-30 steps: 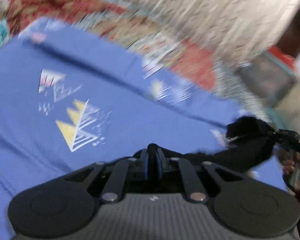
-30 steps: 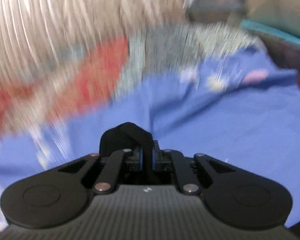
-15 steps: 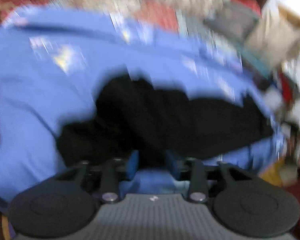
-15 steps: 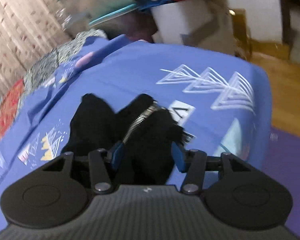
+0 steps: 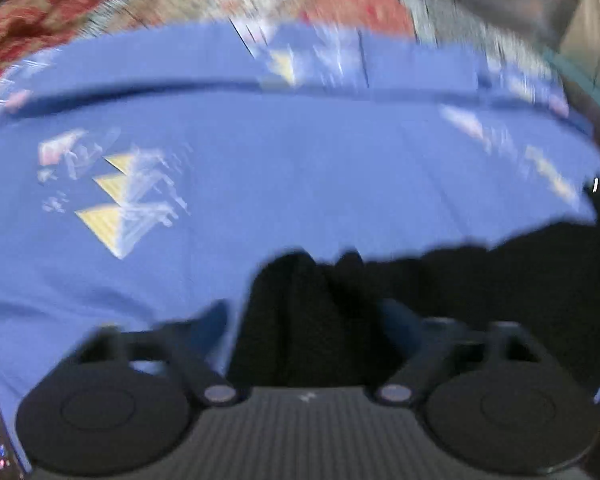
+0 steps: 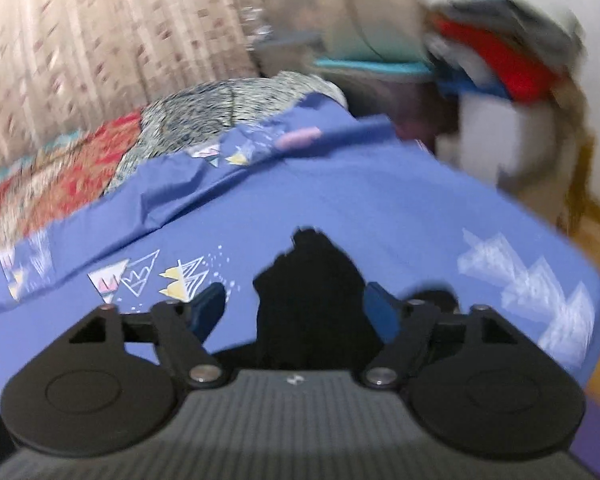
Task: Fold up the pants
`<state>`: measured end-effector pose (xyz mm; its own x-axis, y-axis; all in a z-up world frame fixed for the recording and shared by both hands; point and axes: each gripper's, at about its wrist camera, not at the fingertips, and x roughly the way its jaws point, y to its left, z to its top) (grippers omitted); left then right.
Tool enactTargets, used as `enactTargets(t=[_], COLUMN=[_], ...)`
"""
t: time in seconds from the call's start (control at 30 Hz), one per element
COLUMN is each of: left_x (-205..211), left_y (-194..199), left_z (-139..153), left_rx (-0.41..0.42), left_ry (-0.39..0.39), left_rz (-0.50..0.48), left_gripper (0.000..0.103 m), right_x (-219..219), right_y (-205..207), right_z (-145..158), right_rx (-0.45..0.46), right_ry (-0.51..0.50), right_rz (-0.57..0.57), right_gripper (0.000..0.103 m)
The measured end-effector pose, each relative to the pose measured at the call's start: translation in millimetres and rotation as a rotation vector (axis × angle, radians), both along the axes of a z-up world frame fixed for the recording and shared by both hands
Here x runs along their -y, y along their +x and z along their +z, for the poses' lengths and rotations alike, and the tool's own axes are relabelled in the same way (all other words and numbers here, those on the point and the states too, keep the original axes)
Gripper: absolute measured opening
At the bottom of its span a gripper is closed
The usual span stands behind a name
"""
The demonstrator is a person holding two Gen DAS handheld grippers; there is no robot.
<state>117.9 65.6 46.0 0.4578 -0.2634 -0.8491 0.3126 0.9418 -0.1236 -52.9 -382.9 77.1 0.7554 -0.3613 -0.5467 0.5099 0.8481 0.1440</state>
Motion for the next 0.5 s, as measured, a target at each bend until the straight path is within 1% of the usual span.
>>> enactTargets(t=[0.03, 0.07, 0.17, 0.23, 0.3, 0.33, 0.37, 0.4, 0.43, 0.47, 0.5], left_x=[3, 2, -1, -8, -18, -23, -25, -29, -34, -41, -48], left_y=[0, -6, -19, -26, -29, -29, -22, -14, -10, -5, 1], left_z=[-5, -6, 9, 23, 36, 42, 46, 50, 54, 60, 65], left_rx=[-0.027, -0.029, 0.028, 0.064, 0.096, 0.108, 0.114, 0.119, 0.123, 0.129, 0.138], left_ry=[0.006, 0.002, -0.018, -0.049, -0.077, -0.088, -0.097, -0.106, -0.117, -0.143, -0.175], left_rz=[-0.005, -0.002, 0.017, 0.044, 0.075, 0.094, 0.111, 0.136, 0.162, 0.194, 0.221], left_gripper=[0.027, 0.022, 0.019, 0.018, 0.018, 0.017, 0.017, 0.017, 0.016, 0.016, 0.016], right_x=[1, 3, 11, 17, 26, 29, 31, 29, 26, 27, 32], right_y=[8, 20, 57, 83, 106, 116, 126, 132, 138, 143, 144], right_z=[2, 1, -15, -35, -61, -74, -87, -92, -87, -77, -58], right_rx=[-0.018, -0.043, -0.147, -0.231, -0.319, -0.366, -0.428, -0.456, -0.451, -0.433, -0.351], right_ry=[-0.027, -0.049, -0.072, -0.05, -0.013, -0.006, -0.033, -0.088, -0.126, -0.118, -0.075], right_rz=[0.02, 0.042, 0.106, 0.109, 0.088, 0.075, 0.06, 0.048, 0.043, 0.029, 0.014], right_gripper=[0.083, 0.087, 0.088, 0.088, 0.087, 0.076, 0.054, 0.042, 0.011, 0.011, 0.011])
